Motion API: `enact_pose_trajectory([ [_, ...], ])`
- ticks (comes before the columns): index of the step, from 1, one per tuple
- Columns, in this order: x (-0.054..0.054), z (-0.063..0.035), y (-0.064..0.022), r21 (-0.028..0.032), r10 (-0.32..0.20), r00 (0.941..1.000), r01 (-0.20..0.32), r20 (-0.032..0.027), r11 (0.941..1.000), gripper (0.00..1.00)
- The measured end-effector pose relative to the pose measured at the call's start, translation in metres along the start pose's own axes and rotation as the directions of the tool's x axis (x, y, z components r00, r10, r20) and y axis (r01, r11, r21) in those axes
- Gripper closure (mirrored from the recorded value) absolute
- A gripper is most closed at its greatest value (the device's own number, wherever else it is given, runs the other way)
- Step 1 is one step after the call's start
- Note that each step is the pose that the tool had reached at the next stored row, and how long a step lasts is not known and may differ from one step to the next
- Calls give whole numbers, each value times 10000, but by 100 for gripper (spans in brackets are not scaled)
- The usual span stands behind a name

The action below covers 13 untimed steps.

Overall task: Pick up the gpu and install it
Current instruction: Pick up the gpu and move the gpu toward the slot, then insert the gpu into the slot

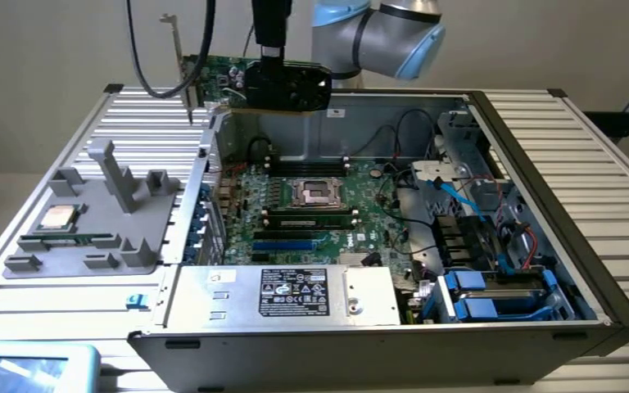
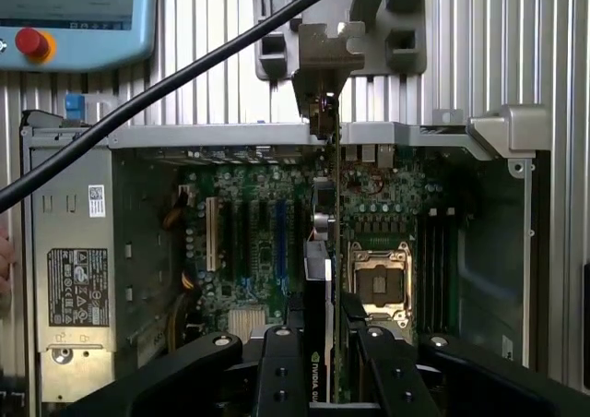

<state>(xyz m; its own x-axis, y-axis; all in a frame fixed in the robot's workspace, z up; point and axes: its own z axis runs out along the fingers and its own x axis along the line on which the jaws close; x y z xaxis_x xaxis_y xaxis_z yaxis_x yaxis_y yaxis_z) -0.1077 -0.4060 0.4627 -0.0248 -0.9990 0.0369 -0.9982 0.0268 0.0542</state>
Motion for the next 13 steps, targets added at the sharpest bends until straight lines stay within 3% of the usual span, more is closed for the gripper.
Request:
enact_pose_trajectory([
  [6, -4, -8, -151, 3, -76, 10000, 76, -5, 10000, 75],
  [13, -6, -9, -162, 3, -90, 10000, 90, -5, 10000, 75],
])
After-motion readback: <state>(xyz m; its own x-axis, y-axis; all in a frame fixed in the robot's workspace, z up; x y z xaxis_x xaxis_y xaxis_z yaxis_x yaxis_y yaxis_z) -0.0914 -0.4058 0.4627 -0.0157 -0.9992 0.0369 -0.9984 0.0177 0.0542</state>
